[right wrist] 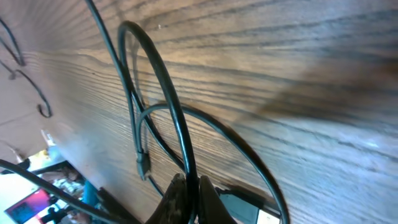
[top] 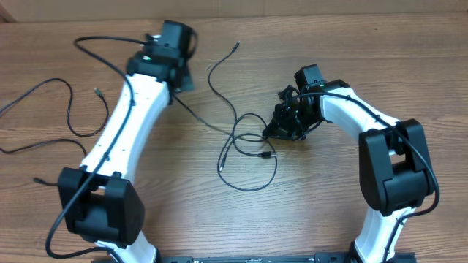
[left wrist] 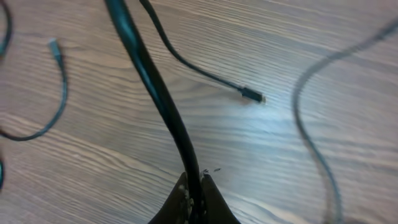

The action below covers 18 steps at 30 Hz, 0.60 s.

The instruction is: Untangle cables

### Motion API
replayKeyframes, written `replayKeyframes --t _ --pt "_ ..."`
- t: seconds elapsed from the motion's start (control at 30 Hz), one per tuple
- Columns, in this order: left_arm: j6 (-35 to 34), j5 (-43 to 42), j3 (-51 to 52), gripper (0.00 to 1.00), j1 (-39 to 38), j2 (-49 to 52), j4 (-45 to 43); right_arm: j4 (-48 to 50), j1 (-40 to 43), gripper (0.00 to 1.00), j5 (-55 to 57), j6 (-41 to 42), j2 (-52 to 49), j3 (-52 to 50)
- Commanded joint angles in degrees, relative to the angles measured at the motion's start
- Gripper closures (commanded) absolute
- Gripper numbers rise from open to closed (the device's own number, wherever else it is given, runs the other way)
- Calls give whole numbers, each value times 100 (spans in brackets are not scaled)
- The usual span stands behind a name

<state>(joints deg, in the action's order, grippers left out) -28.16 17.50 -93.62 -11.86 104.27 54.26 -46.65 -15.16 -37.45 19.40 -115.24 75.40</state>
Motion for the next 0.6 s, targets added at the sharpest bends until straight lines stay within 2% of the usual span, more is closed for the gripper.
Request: replayKeyframes --t 0.0,0.1,0.17,0.3,0.57 --pt "7 -890 -61 96 531 63 -4 -48 -33 96 297 -48 177 72" --pt "83 -2310 -59 96 911 136 -17 -111 -94 96 170 348 164 68" --pt "234 -2977 -59 96 1032 245 -31 -20 -131 96 -225 284 166 70" --pt "774 -3794 -59 96 1056 590 -2 492 -151 96 -1239 -122 264 129" --pt "2144 -6081 -59 96 984 1471 190 542 -177 96 -1259 -295 1196 890"
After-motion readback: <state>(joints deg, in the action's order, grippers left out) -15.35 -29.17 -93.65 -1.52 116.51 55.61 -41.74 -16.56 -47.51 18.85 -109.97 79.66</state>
